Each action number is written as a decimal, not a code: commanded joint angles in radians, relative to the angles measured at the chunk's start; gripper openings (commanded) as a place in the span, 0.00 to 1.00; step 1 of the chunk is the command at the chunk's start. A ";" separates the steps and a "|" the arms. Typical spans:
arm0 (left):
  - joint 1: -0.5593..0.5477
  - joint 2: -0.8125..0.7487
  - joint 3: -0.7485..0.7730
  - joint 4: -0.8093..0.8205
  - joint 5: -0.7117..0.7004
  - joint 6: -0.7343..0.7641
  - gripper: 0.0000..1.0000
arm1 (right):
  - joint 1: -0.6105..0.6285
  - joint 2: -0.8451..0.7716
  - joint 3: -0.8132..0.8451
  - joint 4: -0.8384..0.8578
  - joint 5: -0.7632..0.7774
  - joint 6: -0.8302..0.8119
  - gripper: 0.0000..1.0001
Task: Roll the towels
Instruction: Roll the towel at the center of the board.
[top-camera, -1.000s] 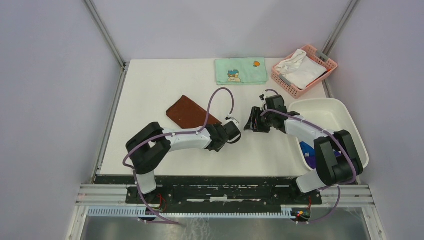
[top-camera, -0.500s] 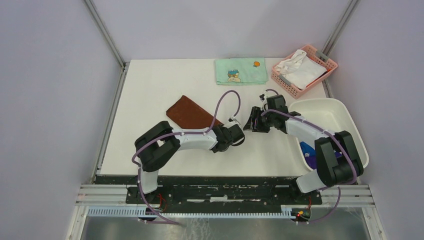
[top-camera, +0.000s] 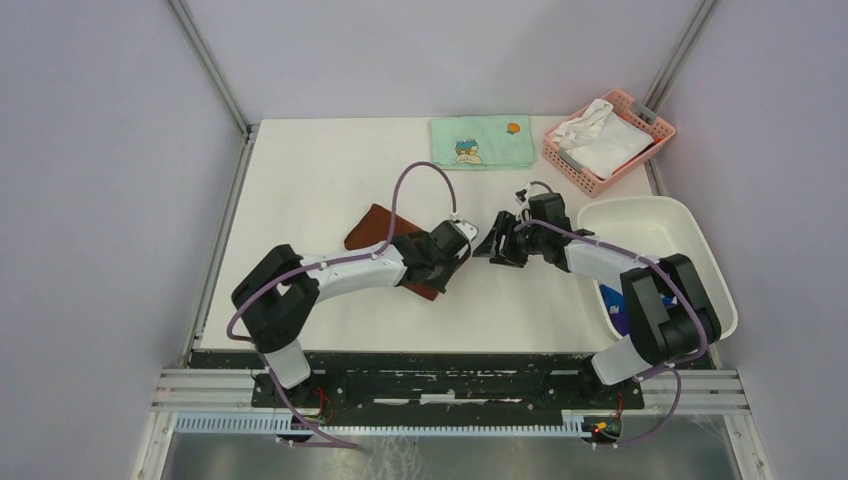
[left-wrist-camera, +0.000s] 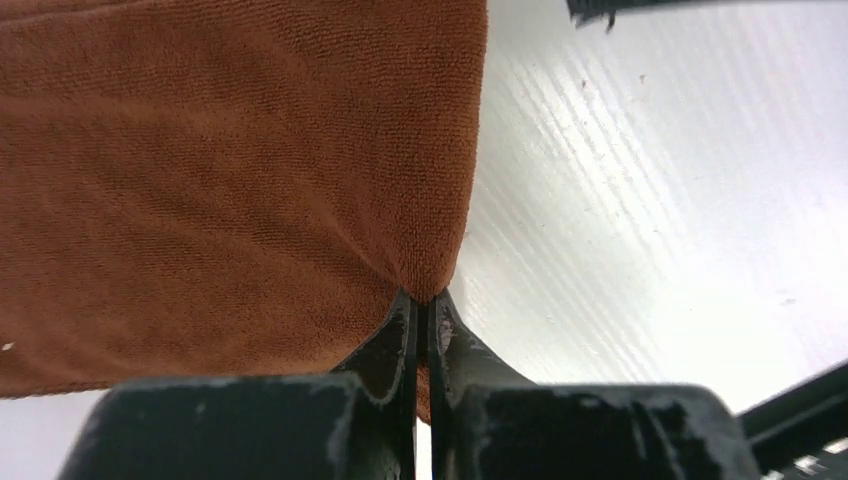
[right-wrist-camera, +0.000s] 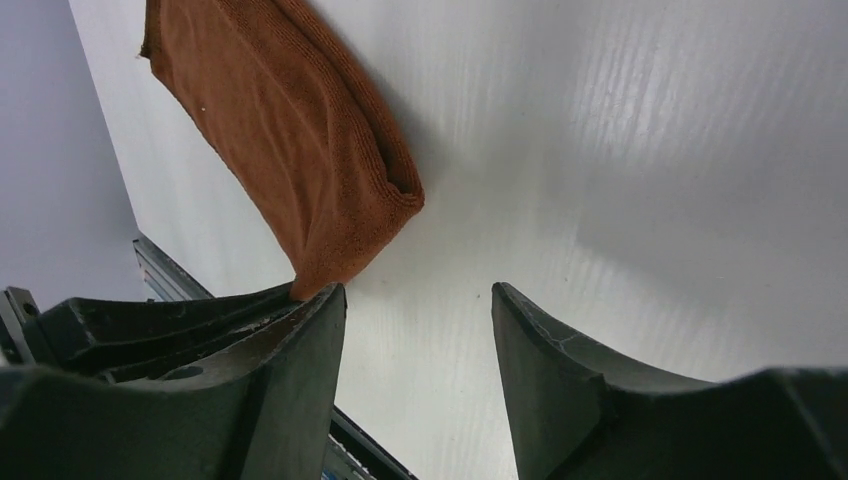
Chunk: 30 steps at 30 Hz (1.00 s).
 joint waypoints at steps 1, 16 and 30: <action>0.084 -0.068 -0.059 0.130 0.260 -0.113 0.03 | 0.036 0.017 0.024 0.060 0.021 0.097 0.65; 0.192 -0.065 -0.169 0.257 0.440 -0.185 0.03 | 0.217 0.175 0.160 0.021 0.159 0.184 0.64; 0.109 -0.191 -0.213 0.258 0.224 -0.172 0.31 | 0.252 0.231 0.288 -0.266 0.330 0.249 0.13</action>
